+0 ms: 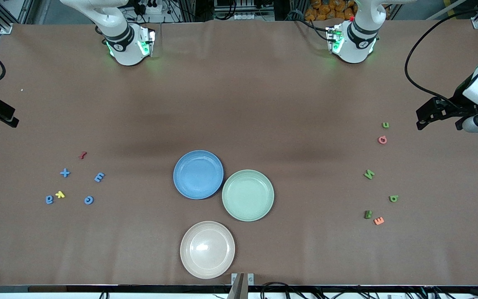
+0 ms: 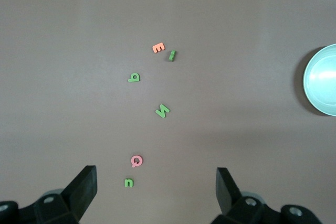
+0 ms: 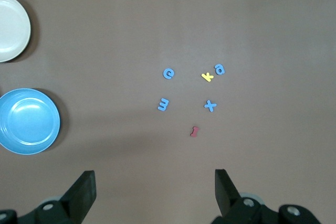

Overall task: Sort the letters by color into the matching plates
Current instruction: 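Move the left arm out toward the green letters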

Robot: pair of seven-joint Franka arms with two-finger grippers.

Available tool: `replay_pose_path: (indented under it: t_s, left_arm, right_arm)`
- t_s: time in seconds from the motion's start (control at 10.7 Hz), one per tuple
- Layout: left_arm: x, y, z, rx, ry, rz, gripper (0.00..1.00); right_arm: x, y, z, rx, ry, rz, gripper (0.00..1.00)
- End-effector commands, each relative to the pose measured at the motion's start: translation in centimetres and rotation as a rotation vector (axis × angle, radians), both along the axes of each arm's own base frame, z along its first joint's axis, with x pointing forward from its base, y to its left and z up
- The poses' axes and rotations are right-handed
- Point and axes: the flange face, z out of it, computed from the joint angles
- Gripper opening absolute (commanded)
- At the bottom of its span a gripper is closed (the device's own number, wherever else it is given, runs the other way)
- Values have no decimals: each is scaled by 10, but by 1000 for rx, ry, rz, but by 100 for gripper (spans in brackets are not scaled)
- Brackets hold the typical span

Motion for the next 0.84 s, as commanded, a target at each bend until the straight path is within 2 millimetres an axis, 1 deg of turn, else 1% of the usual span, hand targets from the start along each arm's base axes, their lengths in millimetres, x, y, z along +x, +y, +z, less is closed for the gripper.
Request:
replay_pose_path:
  t_s: [0.0,0.09,0.19,0.28,0.47,0.56,0.65,0.75]
  left_arm:
    - [0,-4,6,-22,5,-3,100]
    - [0,-5,5,-21,7,-5,100]
    - [3,-5,0,-18,14,-5,100]
    - [5,-8,-5,-10,22,-10,100]
    - [7,-7,-14,-7,39,-11,100]
    - [6,-5,-20,-8,53,0,100]
    - [6,-2,-26,-17,69,5,100]
    - [5,0,-36,-18,89,9,100]
  right_arm:
    - [5,-20,-27,1,78,-22,100]
    - [10,-20,-38,3,100,-20,100]
    - [13,-17,-42,6,105,-17,100]
    - [11,-14,-37,6,99,-8,100]
    - [-3,-23,-20,6,129,-31,100]
    - [-6,-30,-16,16,127,-45,100]
    - [-9,-28,-8,44,106,-44,100]
    - [-9,-24,-7,61,97,-40,100]
